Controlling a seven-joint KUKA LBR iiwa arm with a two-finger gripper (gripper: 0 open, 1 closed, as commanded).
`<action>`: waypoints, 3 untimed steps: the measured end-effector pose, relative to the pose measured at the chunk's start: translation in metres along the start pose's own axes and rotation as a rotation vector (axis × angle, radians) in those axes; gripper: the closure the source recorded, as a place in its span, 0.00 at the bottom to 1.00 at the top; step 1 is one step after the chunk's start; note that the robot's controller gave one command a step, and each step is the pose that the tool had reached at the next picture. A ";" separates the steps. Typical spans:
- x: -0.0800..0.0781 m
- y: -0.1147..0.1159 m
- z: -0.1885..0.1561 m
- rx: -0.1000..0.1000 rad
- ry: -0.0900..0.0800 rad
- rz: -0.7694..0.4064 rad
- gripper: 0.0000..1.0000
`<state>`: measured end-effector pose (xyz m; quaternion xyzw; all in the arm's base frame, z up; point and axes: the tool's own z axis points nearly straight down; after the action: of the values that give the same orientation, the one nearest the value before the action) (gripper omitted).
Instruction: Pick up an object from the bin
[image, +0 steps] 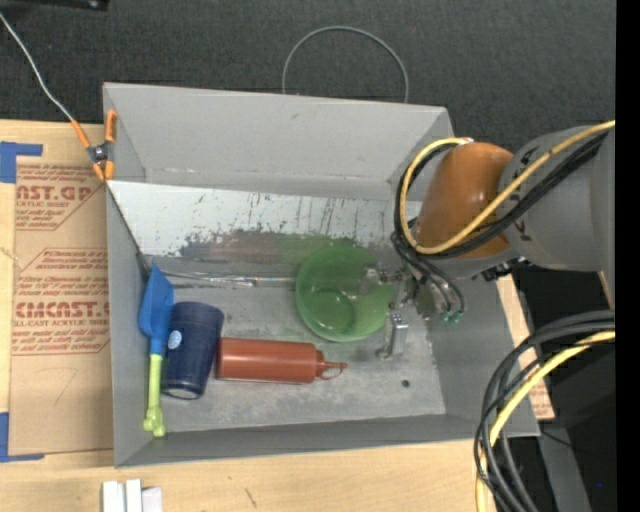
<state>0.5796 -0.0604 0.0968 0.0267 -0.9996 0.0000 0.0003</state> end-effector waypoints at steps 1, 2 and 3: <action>0.002 0.016 0.011 0.001 -0.004 -0.170 0.00; 0.002 0.018 0.011 0.001 -0.004 -0.170 0.00; 0.010 -0.001 -0.055 0.003 -0.010 -0.356 0.00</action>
Offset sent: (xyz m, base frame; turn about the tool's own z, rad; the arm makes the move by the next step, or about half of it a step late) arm 0.0063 0.0259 -0.0235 -0.3777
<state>0.5698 -0.0615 0.1518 0.2033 -0.9791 0.0012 -0.0047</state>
